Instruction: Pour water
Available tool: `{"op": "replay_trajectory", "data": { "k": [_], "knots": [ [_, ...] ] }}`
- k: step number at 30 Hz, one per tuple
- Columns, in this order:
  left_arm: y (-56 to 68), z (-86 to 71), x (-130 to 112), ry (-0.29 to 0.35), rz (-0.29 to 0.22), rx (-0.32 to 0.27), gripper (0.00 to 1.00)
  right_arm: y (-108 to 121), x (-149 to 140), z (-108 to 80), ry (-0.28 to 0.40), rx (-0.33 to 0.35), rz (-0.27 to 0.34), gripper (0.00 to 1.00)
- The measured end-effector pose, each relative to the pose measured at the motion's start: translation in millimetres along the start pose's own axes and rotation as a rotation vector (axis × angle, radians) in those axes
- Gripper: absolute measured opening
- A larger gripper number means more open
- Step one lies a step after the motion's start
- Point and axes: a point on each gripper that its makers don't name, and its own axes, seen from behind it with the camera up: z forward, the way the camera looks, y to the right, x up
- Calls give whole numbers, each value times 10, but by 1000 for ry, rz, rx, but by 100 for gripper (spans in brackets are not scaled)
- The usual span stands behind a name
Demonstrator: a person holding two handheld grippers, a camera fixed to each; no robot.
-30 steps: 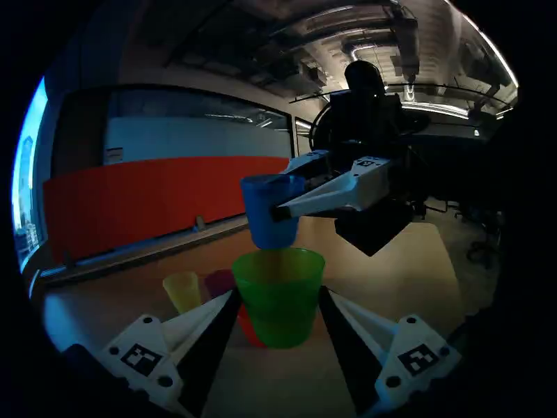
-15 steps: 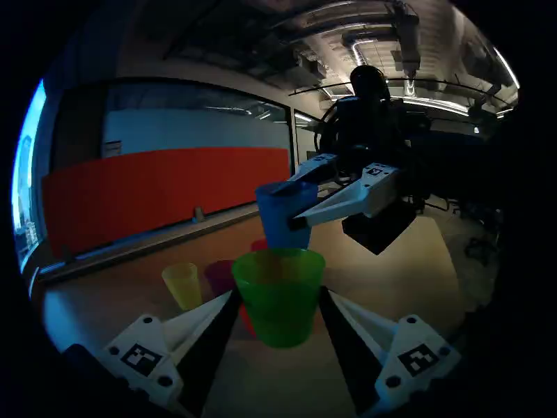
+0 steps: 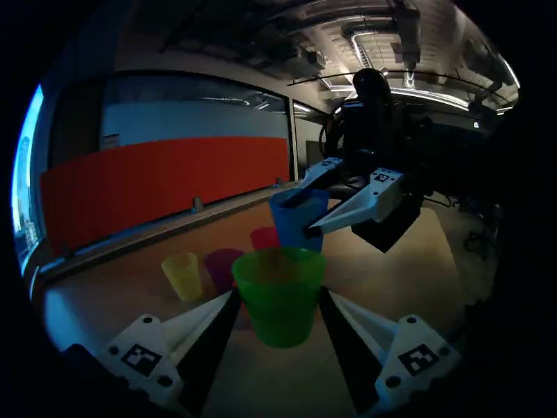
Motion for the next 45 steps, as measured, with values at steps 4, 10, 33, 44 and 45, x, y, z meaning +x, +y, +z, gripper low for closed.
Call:
{"op": "replay_trajectory", "data": {
  "k": [4, 10, 33, 44, 45],
  "knots": [
    [1, 14, -50, -19, 7, -3, 80, -6, -83, -14, -13, 7, 12, 89],
    [-7, 32, -105, -36, 9, -3, 80, -7, -243, -29, -38, 13, 20, 89],
    [-53, 87, -359, -115, 24, -7, 80, -49, -690, 9, -114, 44, 51, 89],
    [-45, 100, -495, -162, 24, -17, 81, -74, -862, 35, -148, 59, 59, 89],
    [-45, 101, -506, -166, 25, -19, 81, -73, -869, 37, -149, 59, 60, 89]
  ]
}}
